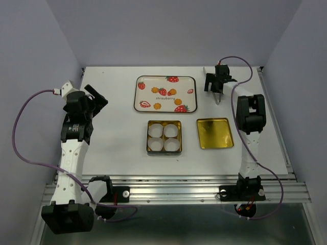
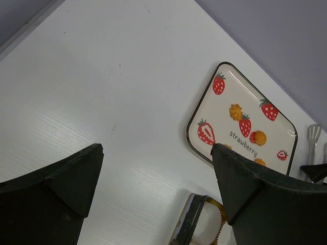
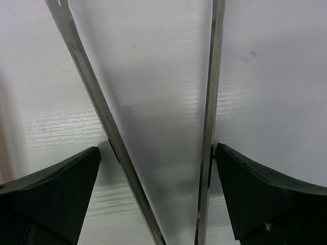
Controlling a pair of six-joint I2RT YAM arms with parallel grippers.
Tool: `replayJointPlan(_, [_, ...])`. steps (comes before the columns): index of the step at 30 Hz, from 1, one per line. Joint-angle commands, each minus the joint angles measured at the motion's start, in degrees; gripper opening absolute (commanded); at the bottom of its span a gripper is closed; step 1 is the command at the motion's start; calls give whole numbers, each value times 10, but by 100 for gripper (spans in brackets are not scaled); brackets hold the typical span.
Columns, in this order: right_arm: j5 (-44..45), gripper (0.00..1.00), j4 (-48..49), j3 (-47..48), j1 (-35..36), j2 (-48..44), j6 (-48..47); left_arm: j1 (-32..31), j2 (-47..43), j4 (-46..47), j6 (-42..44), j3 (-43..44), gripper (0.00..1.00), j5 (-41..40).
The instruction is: Pack the cookies
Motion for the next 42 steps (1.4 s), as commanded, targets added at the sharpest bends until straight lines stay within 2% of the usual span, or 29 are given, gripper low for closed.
replayJointPlan(1, [-12,98,9,10,-9,30,17,2,-8,16,0,-2,99,-17])
replayJointPlan(3, [-12,95,8,7,-9,31,19,2,-6,15,0,0,99,-20])
replayJointPlan(4, [-12,88,8,4,-9,29,19,2,-5,14,0,1,99,-20])
replayJointPlan(6, [-7,83,11,-9,-9,25,25,2,-2,14,0,1,99,-19])
replayJointPlan(8, [-7,74,14,-11,-9,23,24,2,-1,14,0,2,99,-19])
replayJointPlan(11, [-5,68,15,-12,-9,21,21,2,-1,15,0,3,99,-16])
replayJointPlan(16, [-6,51,15,-19,-9,10,25,2,-5,14,0,2,99,-20])
replayJointPlan(19, [-10,46,17,-24,-9,-5,19,3,-6,13,0,2,99,-22])
replayJointPlan(27, [-4,40,42,-83,-9,-119,3,2,-10,10,0,10,99,-16])
replayJointPlan(35, [-108,41,53,-244,-9,-297,22,-3,0,42,-2,22,99,6])
replayJointPlan(42, [-179,41,18,-324,5,-447,39,-4,-1,41,-6,30,99,5])
